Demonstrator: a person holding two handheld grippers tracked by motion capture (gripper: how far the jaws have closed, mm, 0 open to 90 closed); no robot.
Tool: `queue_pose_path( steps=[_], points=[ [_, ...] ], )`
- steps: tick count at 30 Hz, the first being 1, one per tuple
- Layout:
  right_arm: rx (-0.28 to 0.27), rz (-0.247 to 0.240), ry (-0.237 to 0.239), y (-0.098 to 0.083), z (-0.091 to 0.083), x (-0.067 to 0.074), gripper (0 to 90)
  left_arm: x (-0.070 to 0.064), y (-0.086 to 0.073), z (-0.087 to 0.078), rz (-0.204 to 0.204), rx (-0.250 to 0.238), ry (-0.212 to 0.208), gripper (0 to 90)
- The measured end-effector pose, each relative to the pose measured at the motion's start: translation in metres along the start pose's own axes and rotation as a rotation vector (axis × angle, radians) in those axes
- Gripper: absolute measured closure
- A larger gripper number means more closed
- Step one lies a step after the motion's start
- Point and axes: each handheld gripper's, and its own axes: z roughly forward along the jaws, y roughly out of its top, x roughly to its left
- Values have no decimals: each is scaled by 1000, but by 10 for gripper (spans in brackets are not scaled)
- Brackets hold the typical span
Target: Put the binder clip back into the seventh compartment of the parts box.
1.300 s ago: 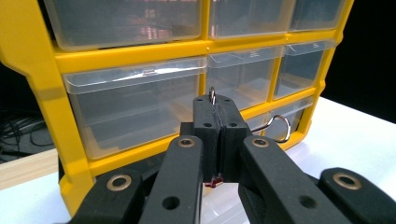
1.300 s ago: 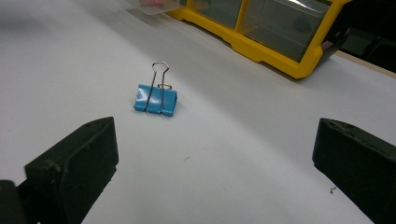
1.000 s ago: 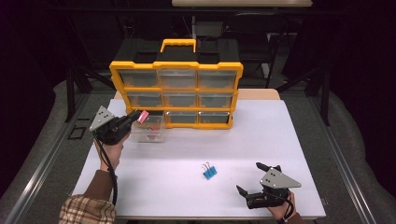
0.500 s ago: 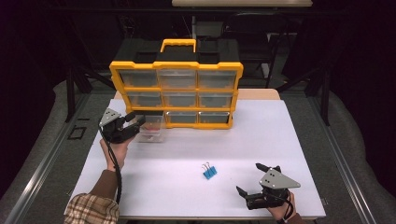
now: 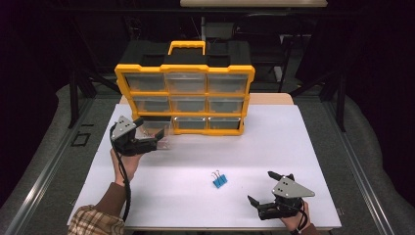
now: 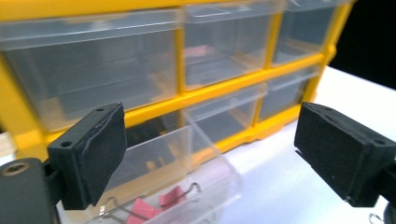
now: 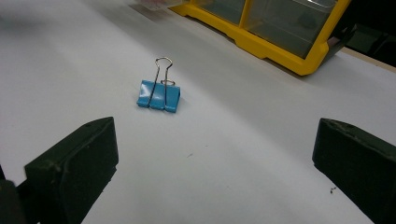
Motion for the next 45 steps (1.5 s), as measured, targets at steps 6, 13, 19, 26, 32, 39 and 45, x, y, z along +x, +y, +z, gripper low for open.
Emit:
queue_pose_path(
  steps=[6, 13, 19, 26, 32, 39, 45],
  points=[
    [-1, 2, 3, 0, 0, -1, 0, -26, -2, 9, 43, 39, -76, 44],
    [1, 3, 4, 0, 0, -1, 0, -51, -10, 24, 79, 87, -147, 2],
    [2, 1, 3, 0, 0, 0, 0, -66, -16, 30, 105, 103, -176, 0],
    [2, 4, 10, 0, 1, -1, 0, -81, -21, 37, 121, 129, -236, 0],
    [5, 5, 14, 0, 1, -1, 0, -98, -30, 45, 142, 155, -318, 0],
    [4, 6, 14, 0, 1, -1, 0, -115, -39, 54, 170, 187, -385, 0],
    [6, 10, 14, -1, 1, -2, 0, -129, -46, 64, 201, 241, -418, 17]
  ],
)
